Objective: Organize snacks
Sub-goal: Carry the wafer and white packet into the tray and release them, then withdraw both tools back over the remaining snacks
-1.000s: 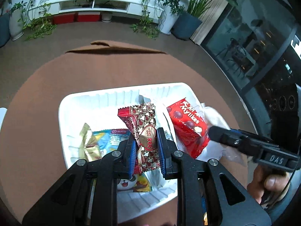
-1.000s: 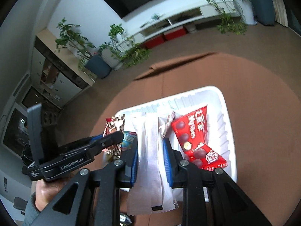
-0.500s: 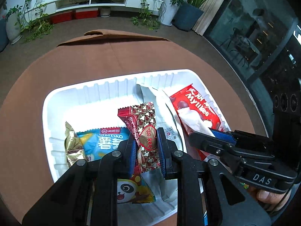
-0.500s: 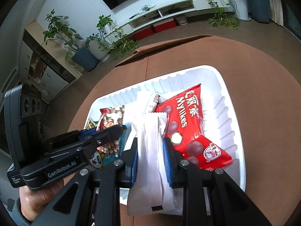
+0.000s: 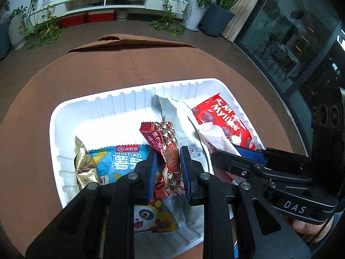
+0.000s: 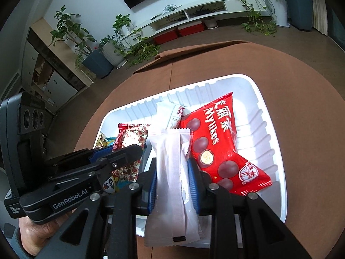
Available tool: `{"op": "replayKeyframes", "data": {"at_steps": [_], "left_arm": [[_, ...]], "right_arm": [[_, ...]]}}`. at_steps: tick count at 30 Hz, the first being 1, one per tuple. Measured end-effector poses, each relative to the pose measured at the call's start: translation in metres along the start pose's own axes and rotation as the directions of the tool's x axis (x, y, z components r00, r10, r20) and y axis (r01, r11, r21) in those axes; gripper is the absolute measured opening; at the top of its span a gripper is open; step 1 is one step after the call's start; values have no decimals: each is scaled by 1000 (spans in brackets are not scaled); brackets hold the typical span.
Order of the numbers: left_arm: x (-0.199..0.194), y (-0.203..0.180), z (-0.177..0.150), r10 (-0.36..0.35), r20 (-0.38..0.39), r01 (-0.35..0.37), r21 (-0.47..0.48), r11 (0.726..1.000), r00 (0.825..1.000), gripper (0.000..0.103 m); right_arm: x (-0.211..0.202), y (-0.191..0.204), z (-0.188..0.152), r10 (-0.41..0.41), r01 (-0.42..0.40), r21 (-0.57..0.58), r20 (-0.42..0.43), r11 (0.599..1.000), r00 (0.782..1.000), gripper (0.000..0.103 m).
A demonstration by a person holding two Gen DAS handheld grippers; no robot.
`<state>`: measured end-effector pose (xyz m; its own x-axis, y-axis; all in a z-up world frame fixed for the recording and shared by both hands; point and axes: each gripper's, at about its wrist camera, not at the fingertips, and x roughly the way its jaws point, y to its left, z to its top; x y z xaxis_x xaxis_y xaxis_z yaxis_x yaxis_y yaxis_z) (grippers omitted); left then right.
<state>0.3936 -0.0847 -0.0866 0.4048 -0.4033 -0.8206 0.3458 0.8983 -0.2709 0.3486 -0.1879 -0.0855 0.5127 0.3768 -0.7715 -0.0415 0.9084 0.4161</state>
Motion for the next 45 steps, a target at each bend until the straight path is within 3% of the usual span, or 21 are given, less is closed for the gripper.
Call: {"op": "replayKeyframes", "data": {"at_steps": [4,10,17,18,19,20,22,25,30,36,38,41,43,45], "left_arm": [[-5,-1,-3,0,4,0,-1,1000,1000,24],[-13,0,-4,12,15,-12,-8,1000,1000,43],[-36,6,-8,13,50,-12,-22,1000,999,55],[-42,7,-10,12,61,-10,-27,1000,998,58],[-50,9,-12,9,75,-6,-34,999,997,69],[-58,9,-14,4,90,0,-41,999,996,80],[-77,10,-20,-11,126,18,-52,998,992,90],[-109,8,-30,-22,180,33,-53,998,983,102],[-164,2,-60,-24,281,35,-36,999,959,103],[-210,-9,-119,6,357,0,-18,1000,934,103],[-213,-9,-145,14,349,5,-52,999,937,103],[-207,-4,-185,1,260,38,-145,989,966,103],[-203,7,-214,-20,228,79,-254,964,973,103],[-200,12,-238,-32,216,97,-297,950,976,103]], "right_arm": [[-1,4,-2,-10,10,-3,3,1000,1000,32],[-4,5,-2,-7,7,1,11,1000,1000,37],[-18,9,-2,-7,7,0,35,1000,999,47],[-23,9,-2,-8,8,4,44,1000,999,53],[-29,10,-1,-7,6,11,56,1000,998,58],[-39,9,-1,8,-10,21,82,1000,997,69],[-57,9,-1,26,-30,30,134,999,991,84],[-90,8,-3,72,-81,36,213,996,974,99],[-144,7,-21,137,-149,18,289,989,947,101],[-192,-4,-69,185,-212,43,339,976,923,103],[-202,-9,-90,186,-216,56,332,975,925,103],[-211,-12,-119,182,-213,63,323,975,929,103],[-214,-13,-138,179,-206,59,312,977,933,103],[-216,-15,-157,161,-190,66,306,980,938,103]]}}
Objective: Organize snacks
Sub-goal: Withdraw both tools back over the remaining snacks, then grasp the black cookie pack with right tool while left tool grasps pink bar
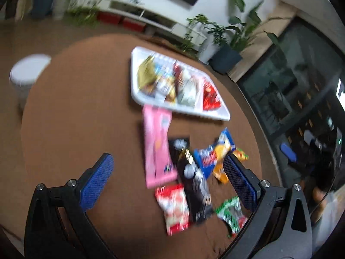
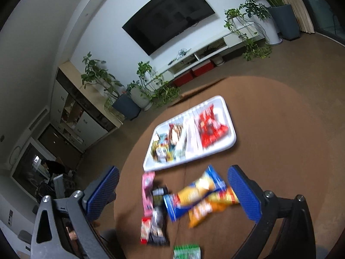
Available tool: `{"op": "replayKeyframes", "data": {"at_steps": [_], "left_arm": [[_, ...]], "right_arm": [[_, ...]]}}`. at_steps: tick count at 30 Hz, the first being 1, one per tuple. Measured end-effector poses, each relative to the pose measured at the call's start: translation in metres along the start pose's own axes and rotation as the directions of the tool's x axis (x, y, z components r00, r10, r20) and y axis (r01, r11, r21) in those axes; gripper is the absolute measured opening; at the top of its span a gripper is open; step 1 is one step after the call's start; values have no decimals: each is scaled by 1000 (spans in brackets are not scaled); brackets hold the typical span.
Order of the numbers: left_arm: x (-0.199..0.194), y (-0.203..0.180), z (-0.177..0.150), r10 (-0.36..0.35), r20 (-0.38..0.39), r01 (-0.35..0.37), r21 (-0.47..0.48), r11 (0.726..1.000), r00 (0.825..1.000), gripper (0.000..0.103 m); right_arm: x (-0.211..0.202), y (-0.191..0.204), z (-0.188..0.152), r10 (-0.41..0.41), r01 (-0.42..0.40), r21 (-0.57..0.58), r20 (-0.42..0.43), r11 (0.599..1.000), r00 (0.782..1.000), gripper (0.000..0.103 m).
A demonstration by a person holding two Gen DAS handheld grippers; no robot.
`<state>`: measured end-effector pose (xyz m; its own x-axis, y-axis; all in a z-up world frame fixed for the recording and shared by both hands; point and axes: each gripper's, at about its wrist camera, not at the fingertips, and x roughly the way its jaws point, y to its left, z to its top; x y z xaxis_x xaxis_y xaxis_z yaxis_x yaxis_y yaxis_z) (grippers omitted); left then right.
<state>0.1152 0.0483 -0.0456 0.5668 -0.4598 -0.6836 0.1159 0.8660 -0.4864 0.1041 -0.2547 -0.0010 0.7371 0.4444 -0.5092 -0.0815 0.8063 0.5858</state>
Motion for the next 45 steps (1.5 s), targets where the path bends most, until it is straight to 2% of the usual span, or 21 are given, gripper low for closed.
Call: {"op": "replayKeyframes", "data": {"at_steps": [2,8,11,13,18,28,33,40,45], "left_arm": [[-3,6,-20,22,-9,-22,-1,1000,1000,103],[-14,8,-49,16,-26,-16,-5,1000,1000,103],[-18,7,-49,4,-26,-4,1,1000,1000,103],[-19,7,-50,-11,-25,11,-4,1000,1000,103],[-23,11,-41,-35,-8,35,-22,999,999,103],[-33,26,-37,-34,26,35,-48,998,999,101],[-31,25,-38,-28,24,29,-42,999,999,101],[-29,26,-39,-25,23,26,-48,999,999,101],[-24,21,-36,-6,11,6,-26,1000,1000,101]], "right_arm": [[-4,-3,-17,-18,18,1,-15,1000,1000,102],[19,9,-58,-26,21,-35,-157,999,987,93],[41,28,-68,-25,7,-79,-232,997,973,85],[57,41,-74,-25,-6,-108,-278,994,960,83],[94,61,-83,-72,12,-164,-363,986,929,73],[138,78,-96,-209,71,-311,-435,948,876,41],[149,77,-100,-259,101,-352,-438,931,861,37],[165,77,-102,-306,122,-392,-450,912,839,37],[174,85,-105,-346,129,-466,-419,875,840,33]]}}
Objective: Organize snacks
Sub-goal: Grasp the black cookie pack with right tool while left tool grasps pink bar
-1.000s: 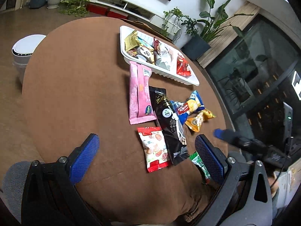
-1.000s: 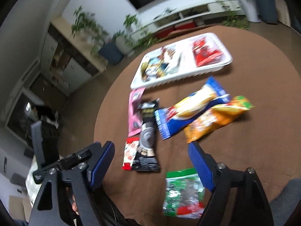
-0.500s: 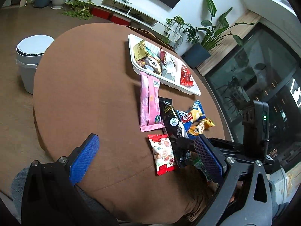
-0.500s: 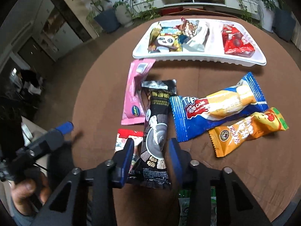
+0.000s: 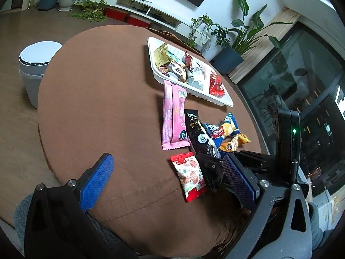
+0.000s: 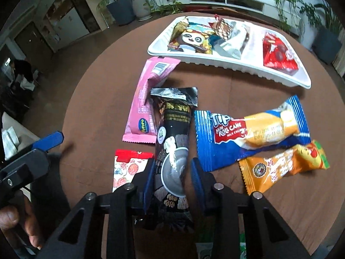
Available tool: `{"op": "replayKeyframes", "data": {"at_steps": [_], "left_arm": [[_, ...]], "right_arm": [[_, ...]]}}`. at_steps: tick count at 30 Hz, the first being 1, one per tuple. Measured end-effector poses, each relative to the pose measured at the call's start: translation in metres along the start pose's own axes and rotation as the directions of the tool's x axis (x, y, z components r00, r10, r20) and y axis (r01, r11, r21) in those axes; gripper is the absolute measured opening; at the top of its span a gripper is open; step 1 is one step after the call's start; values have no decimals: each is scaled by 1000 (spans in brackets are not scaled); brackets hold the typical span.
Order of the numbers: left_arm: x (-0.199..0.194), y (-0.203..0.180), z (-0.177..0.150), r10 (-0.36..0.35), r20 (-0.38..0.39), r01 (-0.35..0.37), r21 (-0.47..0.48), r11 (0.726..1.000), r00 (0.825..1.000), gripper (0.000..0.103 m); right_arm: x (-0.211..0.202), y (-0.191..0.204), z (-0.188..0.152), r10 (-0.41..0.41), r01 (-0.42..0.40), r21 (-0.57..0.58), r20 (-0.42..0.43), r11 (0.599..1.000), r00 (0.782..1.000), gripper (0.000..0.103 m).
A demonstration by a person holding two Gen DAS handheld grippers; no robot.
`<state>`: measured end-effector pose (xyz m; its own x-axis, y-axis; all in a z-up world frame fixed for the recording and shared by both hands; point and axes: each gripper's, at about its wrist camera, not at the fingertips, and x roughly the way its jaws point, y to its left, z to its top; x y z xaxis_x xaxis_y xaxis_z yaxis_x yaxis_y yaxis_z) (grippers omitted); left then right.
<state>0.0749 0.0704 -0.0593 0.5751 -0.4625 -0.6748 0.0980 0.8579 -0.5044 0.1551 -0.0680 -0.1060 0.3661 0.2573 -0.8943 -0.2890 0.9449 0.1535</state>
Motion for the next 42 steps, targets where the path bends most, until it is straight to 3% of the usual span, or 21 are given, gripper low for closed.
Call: {"op": "replayKeyframes", "data": {"at_steps": [2,9,19,21,22,23,28,30,33,39,42], "left_arm": [[4,-3,3,14,-7,-13,16,1000,1000,101],[27,-15,22,85,-55,-80,97,992,995,101],[101,-36,60,220,-148,-186,209,960,964,97],[114,-35,64,228,-167,-192,209,959,959,86],[120,-34,65,234,-181,-195,211,958,955,73],[124,-34,64,240,-188,-199,213,957,952,67],[133,-39,66,289,-179,-236,267,934,941,63],[136,-41,66,316,-174,-255,302,919,933,55],[139,-48,64,352,-160,-276,365,889,922,26],[142,-54,62,344,-157,-257,405,877,926,21],[139,-52,61,305,-161,-222,394,892,939,16]], "right_arm": [[1,1,-1,-19,19,-11,3,1000,1000,27],[-9,-11,-14,13,-14,24,8,1000,1000,25],[-21,-36,-27,92,-97,129,44,987,995,24],[-24,-37,-31,102,-108,140,51,984,994,24],[-25,-39,-32,106,-113,144,53,983,993,24],[-25,-41,-33,112,-119,147,54,982,992,24],[-26,-40,-33,122,-129,141,58,982,991,24],[-26,-39,-34,125,-133,142,62,981,990,24],[-28,-40,-37,130,-138,143,66,980,989,24],[-30,-39,-37,122,-131,135,71,982,990,24],[-29,-38,-38,122,-131,132,74,982,990,24]]}}
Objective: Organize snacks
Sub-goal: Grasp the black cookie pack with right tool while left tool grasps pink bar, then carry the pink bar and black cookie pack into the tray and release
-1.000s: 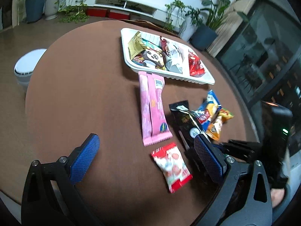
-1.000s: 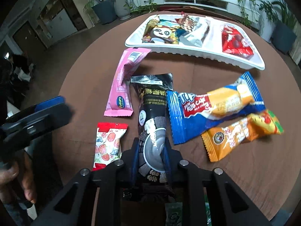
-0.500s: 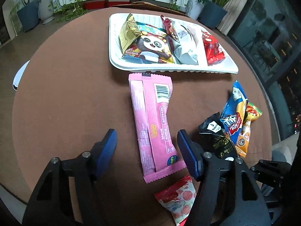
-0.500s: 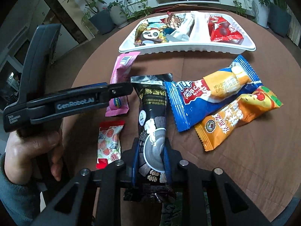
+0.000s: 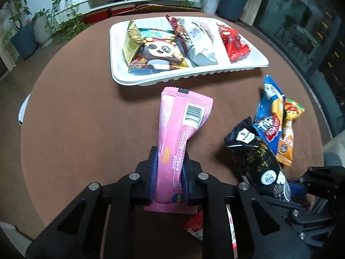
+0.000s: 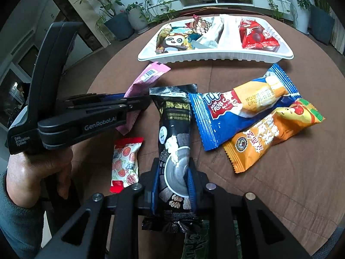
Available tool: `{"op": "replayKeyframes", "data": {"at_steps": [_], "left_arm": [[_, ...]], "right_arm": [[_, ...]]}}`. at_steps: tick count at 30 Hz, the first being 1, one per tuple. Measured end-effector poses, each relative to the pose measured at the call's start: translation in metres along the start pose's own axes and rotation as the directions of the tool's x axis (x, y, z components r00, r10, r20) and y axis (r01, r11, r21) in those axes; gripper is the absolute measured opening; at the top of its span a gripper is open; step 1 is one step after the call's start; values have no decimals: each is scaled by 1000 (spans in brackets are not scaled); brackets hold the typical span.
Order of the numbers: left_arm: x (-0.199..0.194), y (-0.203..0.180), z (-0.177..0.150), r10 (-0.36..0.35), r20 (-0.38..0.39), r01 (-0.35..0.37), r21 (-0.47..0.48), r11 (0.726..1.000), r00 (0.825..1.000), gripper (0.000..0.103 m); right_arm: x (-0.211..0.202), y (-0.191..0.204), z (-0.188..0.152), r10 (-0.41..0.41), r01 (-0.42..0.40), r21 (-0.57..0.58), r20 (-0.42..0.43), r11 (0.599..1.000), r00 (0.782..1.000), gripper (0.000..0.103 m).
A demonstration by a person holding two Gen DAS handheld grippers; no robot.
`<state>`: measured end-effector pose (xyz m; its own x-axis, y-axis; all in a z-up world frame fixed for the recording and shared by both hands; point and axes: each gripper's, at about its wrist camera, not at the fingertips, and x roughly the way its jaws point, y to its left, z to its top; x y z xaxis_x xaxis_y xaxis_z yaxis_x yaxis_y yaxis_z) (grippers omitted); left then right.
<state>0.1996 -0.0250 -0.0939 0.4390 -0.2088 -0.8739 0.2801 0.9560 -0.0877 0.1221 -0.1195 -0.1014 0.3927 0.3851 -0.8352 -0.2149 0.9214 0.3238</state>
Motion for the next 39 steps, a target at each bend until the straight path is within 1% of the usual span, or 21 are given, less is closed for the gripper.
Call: {"op": "replayKeyframes", "data": {"at_steps": [2,5,8,12,16,19,20,25,26,28,32,35,39], "left_arm": [[-3,6,-2,-29,12,30,-29,999,999,15],[-8,12,-8,-35,26,36,-42,998,999,14],[-16,15,-12,-50,48,52,-53,997,998,14],[-32,27,-19,-111,84,120,-106,987,990,14],[-48,39,-29,-169,114,185,-158,970,979,14],[-58,47,-35,-211,134,234,-194,953,968,14],[-61,50,-37,-230,145,257,-208,944,962,14],[-73,50,-42,-291,173,326,-233,916,941,14],[-73,49,-41,-299,175,334,-235,913,938,14],[-75,50,-38,-324,186,363,-245,899,927,14],[-80,48,-24,-337,200,379,-242,893,920,14],[-90,52,-8,-343,222,391,-236,889,913,14],[-101,56,20,-322,246,376,-213,902,914,14]], "right_arm": [[0,0,0,2,-2,1,4,1000,1000,24],[-1,-1,-1,7,-7,5,8,1000,1000,24],[-3,-2,-1,29,-29,19,12,999,1000,23],[-8,0,1,80,-81,39,24,996,996,23],[-17,3,4,118,-120,52,47,991,992,23],[-23,1,8,150,-155,71,65,985,987,23],[-26,-1,9,162,-168,82,71,982,984,23],[-38,-9,14,191,-203,118,104,972,976,23],[-40,-12,15,198,-211,126,110,969,974,23],[-47,-19,18,204,-222,143,128,964,970,23],[-68,-41,25,194,-225,181,177,957,965,23],[-89,-71,37,153,-204,224,229,953,961,23],[-120,-104,55,84,-165,258,298,952,951,23]]}}
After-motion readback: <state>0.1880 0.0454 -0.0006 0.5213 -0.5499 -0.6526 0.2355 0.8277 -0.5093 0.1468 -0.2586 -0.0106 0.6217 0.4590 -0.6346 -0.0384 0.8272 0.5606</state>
